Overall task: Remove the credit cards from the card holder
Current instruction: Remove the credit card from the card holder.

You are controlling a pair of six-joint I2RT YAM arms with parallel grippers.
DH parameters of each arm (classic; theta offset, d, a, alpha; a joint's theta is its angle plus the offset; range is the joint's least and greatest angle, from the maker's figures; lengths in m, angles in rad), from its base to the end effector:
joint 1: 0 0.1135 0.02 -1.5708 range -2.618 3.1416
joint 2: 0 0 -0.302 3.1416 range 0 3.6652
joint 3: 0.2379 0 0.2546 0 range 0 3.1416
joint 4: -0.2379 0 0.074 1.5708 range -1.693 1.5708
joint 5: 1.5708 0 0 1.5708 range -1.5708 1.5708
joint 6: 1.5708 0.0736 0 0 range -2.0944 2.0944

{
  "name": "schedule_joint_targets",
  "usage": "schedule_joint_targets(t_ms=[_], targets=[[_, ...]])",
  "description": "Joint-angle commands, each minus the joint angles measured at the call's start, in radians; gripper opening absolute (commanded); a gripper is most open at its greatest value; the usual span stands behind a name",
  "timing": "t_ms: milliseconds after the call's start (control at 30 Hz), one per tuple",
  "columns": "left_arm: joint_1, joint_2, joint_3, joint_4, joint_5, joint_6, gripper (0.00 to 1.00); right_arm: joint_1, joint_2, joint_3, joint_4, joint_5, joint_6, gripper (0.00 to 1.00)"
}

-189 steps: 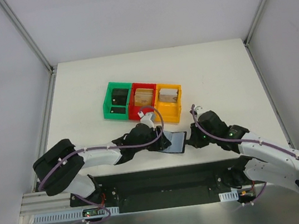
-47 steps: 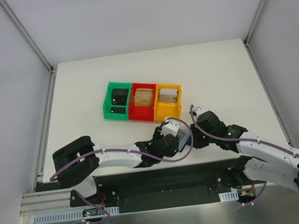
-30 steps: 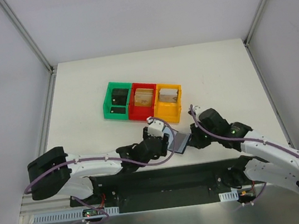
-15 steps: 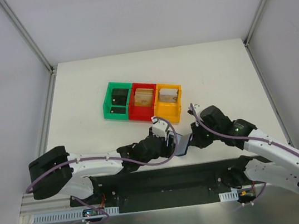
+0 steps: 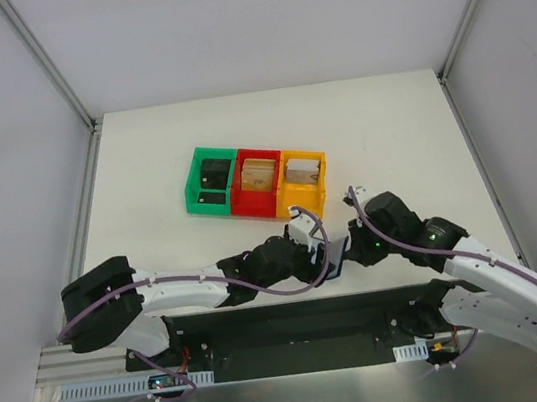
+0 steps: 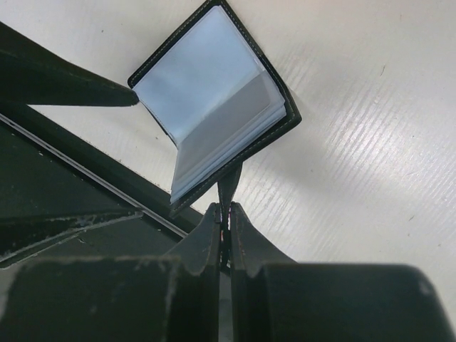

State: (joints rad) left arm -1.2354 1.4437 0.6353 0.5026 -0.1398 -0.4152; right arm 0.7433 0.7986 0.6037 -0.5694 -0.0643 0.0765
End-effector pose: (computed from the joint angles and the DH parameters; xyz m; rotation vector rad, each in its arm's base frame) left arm 0.1203 -0.3140 0.2313 0.7023 1.8724 -0.9807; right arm 0.1220 0.1186 0.2388 -0.8110 2.2417 0.4756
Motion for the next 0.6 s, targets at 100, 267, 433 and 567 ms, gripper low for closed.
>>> schedule_joint_targets(t_ms=[100,267,433,567], targets=[[-0.002,0.063,0.03,0.086,0.12,0.118,0.64,-0.015,-0.004,0.028,-0.014,-0.005,0.011,0.0],[-0.009,0.058,-0.058,0.192,0.125,0.177,0.61,-0.03,-0.01,0.028,-0.018,-0.017,0.008,0.0],[-0.033,0.069,-0.129,0.29,0.056,0.283,0.61,-0.033,-0.003,0.03,-0.018,-0.015,0.008,0.0],[-0.065,0.104,-0.115,0.301,-0.012,0.361,0.62,-0.035,0.005,0.033,-0.018,-0.016,0.005,0.0]])
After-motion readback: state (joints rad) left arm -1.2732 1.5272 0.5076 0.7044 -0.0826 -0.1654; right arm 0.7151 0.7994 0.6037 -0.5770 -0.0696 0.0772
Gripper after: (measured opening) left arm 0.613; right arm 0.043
